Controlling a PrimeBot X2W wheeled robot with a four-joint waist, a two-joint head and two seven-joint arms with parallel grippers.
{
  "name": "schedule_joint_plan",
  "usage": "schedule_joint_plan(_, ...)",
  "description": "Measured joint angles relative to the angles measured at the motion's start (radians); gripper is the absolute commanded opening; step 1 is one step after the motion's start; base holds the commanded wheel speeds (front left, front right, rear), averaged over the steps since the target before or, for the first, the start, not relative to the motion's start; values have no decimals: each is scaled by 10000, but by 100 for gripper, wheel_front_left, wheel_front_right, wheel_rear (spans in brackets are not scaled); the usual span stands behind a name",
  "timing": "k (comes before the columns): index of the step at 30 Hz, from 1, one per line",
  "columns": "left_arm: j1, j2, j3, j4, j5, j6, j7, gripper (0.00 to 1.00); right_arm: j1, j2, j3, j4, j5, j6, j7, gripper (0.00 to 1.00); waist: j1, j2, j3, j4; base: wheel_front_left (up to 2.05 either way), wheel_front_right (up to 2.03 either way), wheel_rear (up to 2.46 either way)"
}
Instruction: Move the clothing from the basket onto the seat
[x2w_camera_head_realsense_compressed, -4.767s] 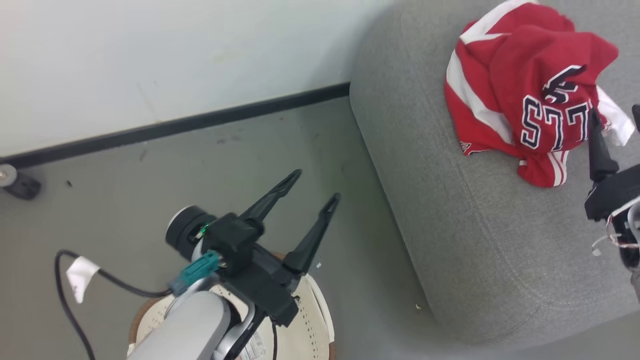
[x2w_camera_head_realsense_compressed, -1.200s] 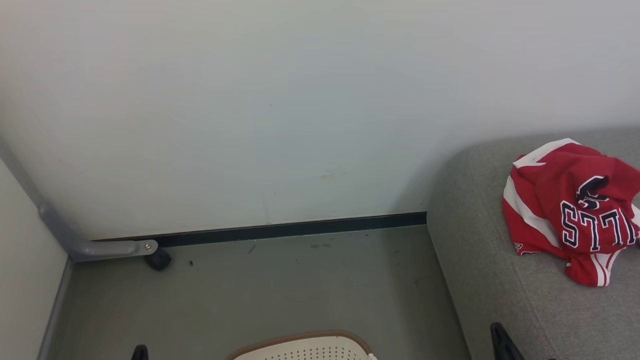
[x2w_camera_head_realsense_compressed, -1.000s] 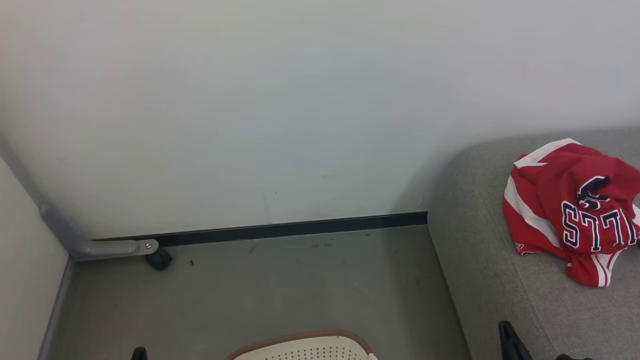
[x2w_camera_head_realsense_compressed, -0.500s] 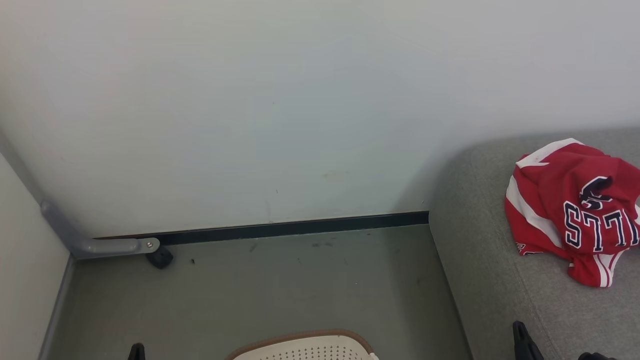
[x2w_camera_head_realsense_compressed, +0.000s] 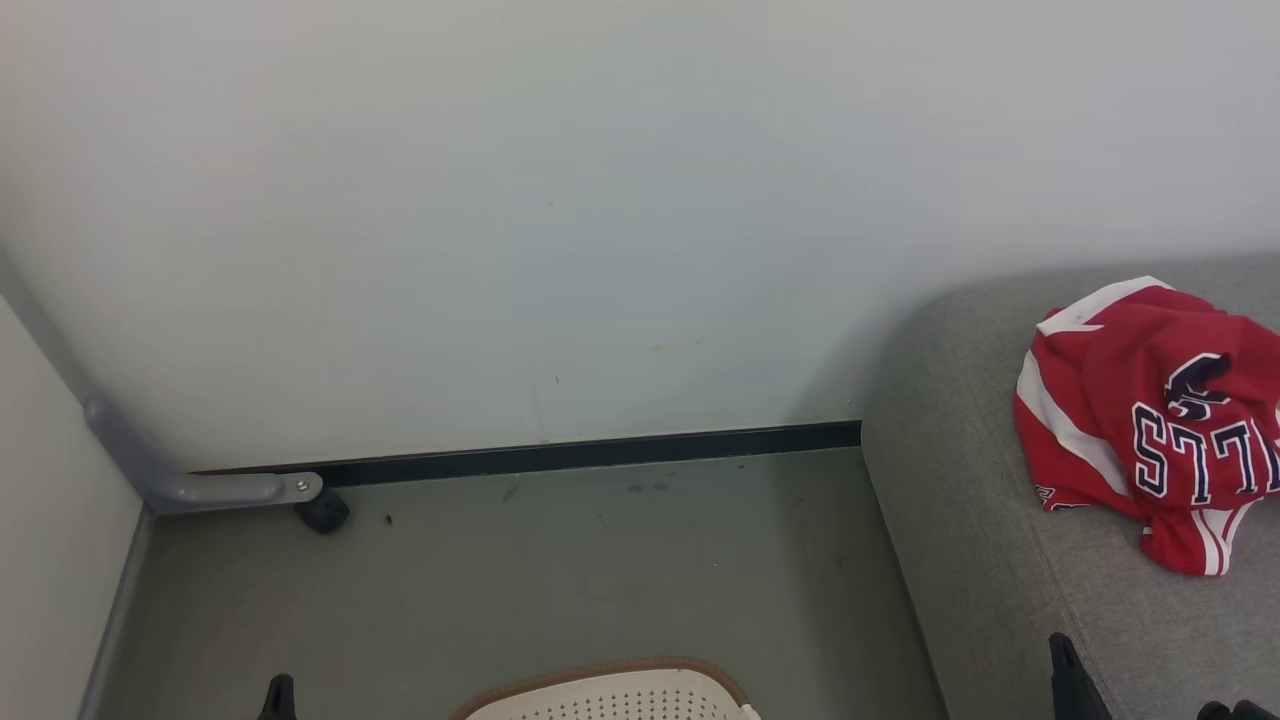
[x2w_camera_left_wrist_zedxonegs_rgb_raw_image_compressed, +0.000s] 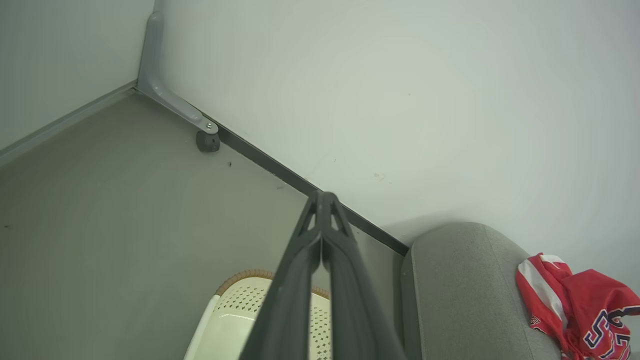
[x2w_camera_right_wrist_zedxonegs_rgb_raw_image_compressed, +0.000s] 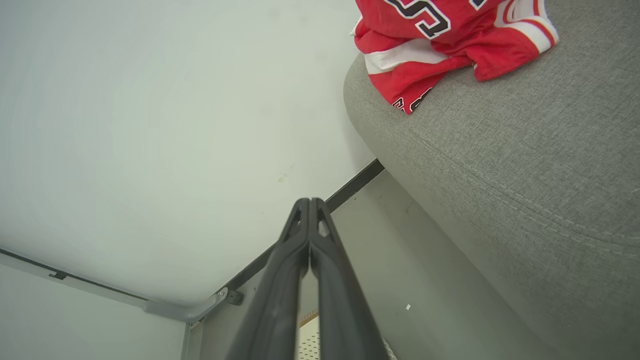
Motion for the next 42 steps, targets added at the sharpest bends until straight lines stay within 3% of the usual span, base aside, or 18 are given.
schedule_joint_plan(42, -1070, -437, 744, 706, -5720, -1129, 1315, 0, -639, 268, -1496, 247, 6090, 644, 1526, 0, 0, 0, 82, 122, 0, 0, 0)
